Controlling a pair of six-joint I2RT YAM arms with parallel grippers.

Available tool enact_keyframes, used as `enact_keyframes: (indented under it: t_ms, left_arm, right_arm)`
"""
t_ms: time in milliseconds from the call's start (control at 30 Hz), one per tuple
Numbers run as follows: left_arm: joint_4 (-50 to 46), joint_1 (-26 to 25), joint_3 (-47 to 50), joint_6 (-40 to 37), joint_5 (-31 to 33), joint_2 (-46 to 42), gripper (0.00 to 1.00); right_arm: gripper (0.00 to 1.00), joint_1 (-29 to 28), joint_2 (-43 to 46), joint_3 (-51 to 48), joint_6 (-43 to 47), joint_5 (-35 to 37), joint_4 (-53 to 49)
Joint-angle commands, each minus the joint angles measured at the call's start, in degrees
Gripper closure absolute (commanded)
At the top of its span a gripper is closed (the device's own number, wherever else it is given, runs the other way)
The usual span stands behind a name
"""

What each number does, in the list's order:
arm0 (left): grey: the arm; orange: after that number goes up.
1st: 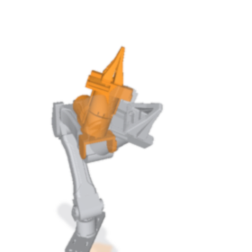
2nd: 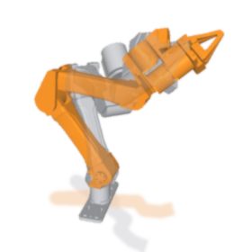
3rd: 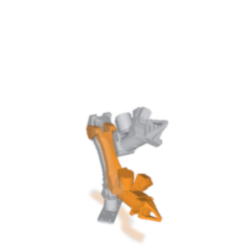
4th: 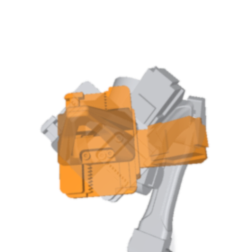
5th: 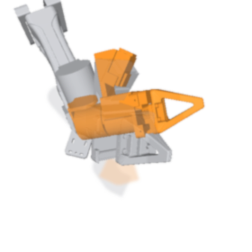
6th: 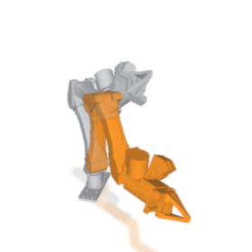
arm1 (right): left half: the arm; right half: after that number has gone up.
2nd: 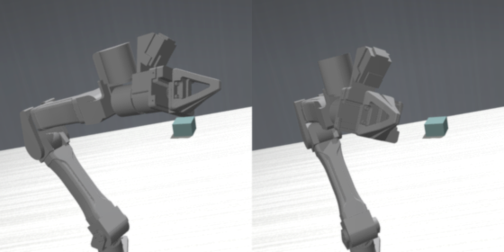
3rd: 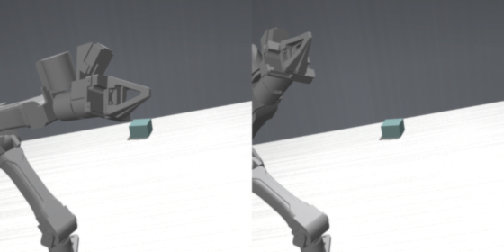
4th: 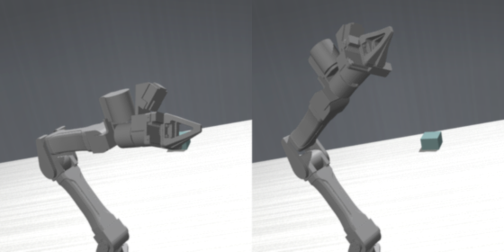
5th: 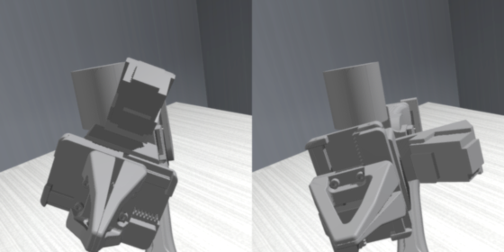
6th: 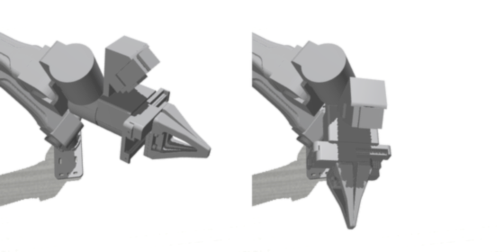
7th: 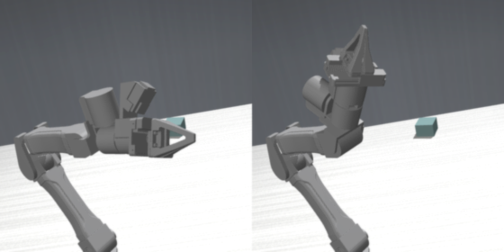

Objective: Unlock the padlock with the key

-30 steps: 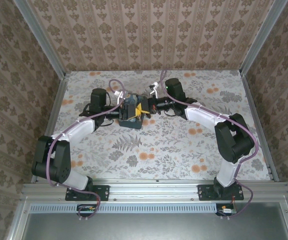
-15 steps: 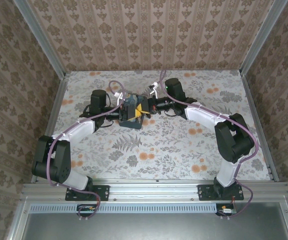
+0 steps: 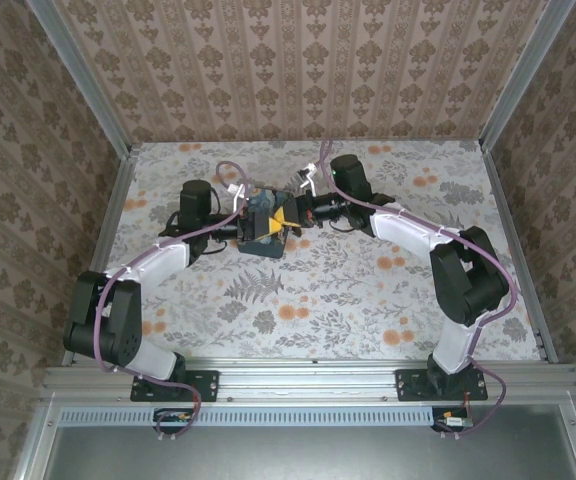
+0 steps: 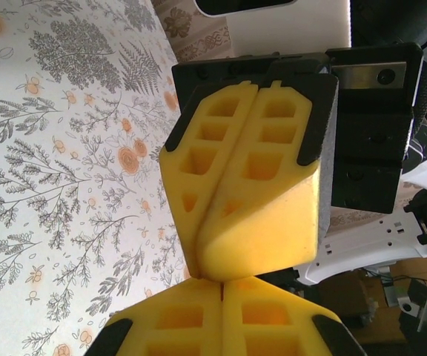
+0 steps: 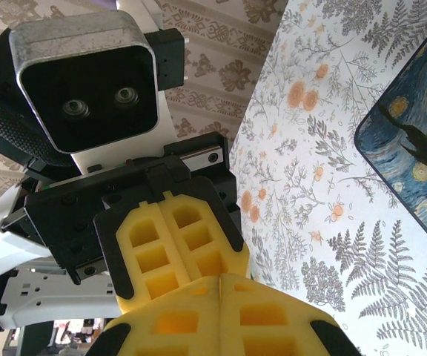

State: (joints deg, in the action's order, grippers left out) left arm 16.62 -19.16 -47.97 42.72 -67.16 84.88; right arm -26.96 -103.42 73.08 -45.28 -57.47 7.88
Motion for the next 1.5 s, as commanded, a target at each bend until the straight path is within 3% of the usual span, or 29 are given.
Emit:
enact_keyframes:
  t_ms: [0, 67, 267, 400, 567, 800, 1000, 1467]
  left_arm:
    - [4.81, 0.17, 1.18, 2.61, -0.88, -0.27, 1.00]
    - [6.57, 0.27, 1.61, 4.00, 0.23, -0.18, 1.00]
    - [10.36, 1.18, 2.53, 6.70, 2.60, -0.09, 1.00]
    - [15.11, 2.36, 3.54, 10.17, 3.23, 0.37, 1.00]
    - [21.61, 3.59, 4.77, 14.91, 5.71, 0.96, 1.00]
    - [22.40, 4.03, 3.66, 16.10, 6.20, 1.51, 1.00]
    - [22.94, 4.33, 3.45, 16.79, 6.66, 1.16, 1.00]
    - [27.06, 4.49, 3.49, 19.49, 6.86, 2.11, 1.00]
  right_arm:
    - [0.84, 0.74, -0.13, 2.50, 0.55, 0.17, -1.48]
    - [0.73, 1.79, 0.57, 2.32, 0.10, 1.31, -1.69]
    - [0.64, 5.56, 4.64, -3.07, -7.03, 3.74, 7.65]
    - [0.65, 5.26, 5.74, -4.98, -9.34, 4.51, 10.45]
    - [0.69, 3.49, 6.01, -10.75, -18.92, 7.18, 24.27]
    - [0.75, -0.40, 4.10, -13.14, -26.06, 13.49, 34.78]
    - [0.75, -1.43, 4.28, -15.01, -24.55, 17.60, 33.55]
    - [0.75, -3.78, 1.29, -12.40, -23.57, 16.25, 33.42]
